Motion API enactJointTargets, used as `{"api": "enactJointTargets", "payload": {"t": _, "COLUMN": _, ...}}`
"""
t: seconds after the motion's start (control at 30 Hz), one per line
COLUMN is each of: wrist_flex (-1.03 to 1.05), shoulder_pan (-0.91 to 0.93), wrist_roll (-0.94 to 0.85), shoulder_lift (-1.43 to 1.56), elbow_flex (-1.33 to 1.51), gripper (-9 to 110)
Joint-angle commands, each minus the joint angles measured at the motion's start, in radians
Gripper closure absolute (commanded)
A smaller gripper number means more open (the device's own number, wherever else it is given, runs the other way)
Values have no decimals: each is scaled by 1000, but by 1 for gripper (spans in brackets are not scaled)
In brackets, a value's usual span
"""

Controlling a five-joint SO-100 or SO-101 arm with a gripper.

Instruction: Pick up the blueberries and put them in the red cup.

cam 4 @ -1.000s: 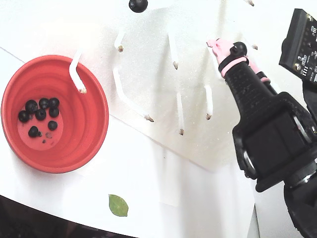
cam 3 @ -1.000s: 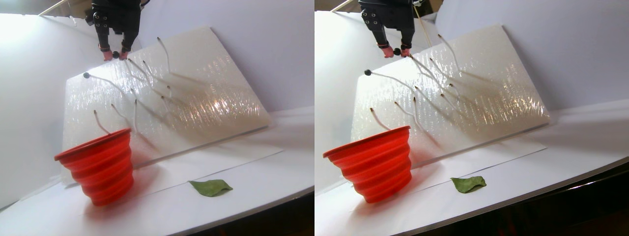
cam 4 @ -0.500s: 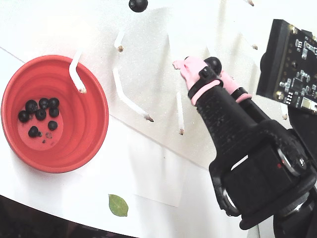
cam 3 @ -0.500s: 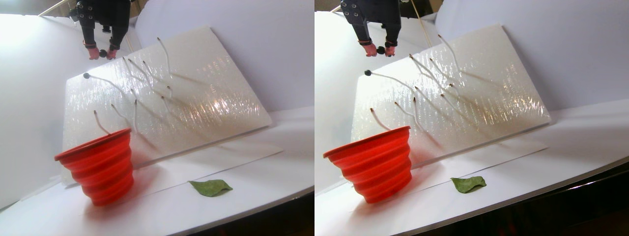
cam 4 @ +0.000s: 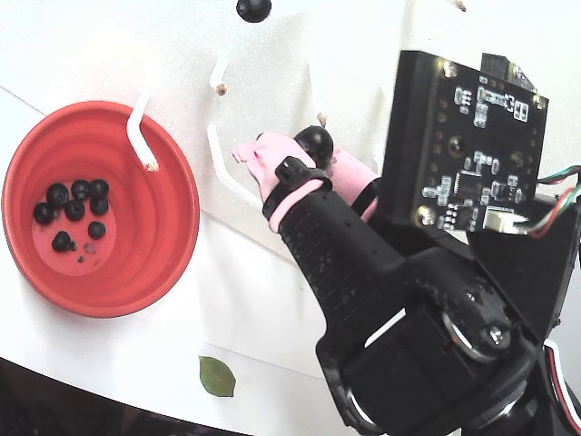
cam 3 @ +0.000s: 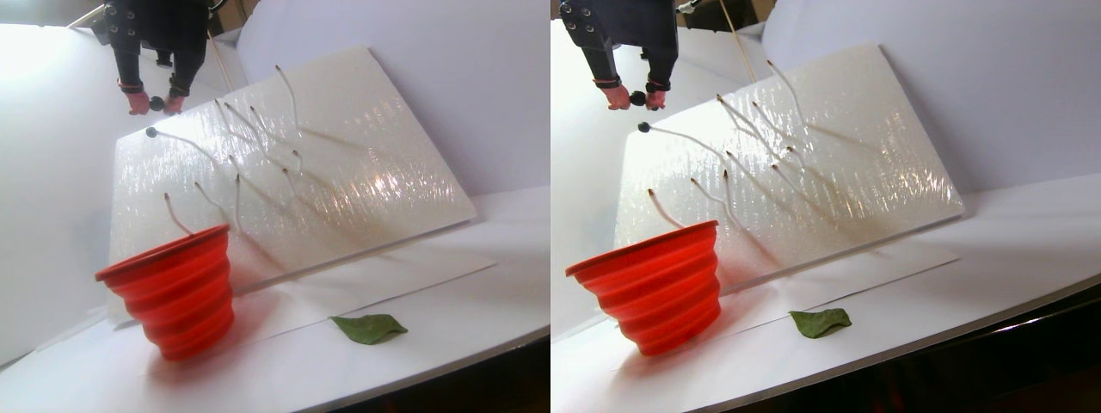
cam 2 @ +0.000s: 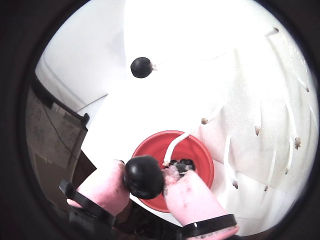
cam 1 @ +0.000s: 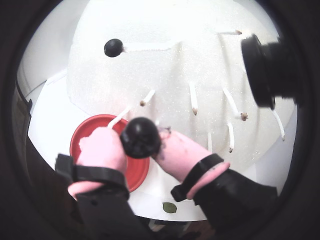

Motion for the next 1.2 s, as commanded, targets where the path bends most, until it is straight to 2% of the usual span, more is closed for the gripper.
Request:
{"api": "enactJointTargets", "payload": {"t": 0.0, "wrist_flex": -8, "shoulder_pan": -55, "wrist_roll": 0, "shoulder_lift": 15, "elbow_flex": -18, "gripper": 90}}
{"api": "enactJointTargets", "payload": {"t": 0.83, "wrist_flex": -115, "shoulder_pan": -77, "wrist_roll": 11, "shoulder_lift": -192, "elbow_flex": 52, "gripper": 90}}
{"api": "enactJointTargets", "payload": {"t": 1.17, "wrist_flex": -129, "shoulder_pan": -48, "wrist_roll": -6, "shoulder_lift": -184, "elbow_flex": 84, "gripper": 85}}
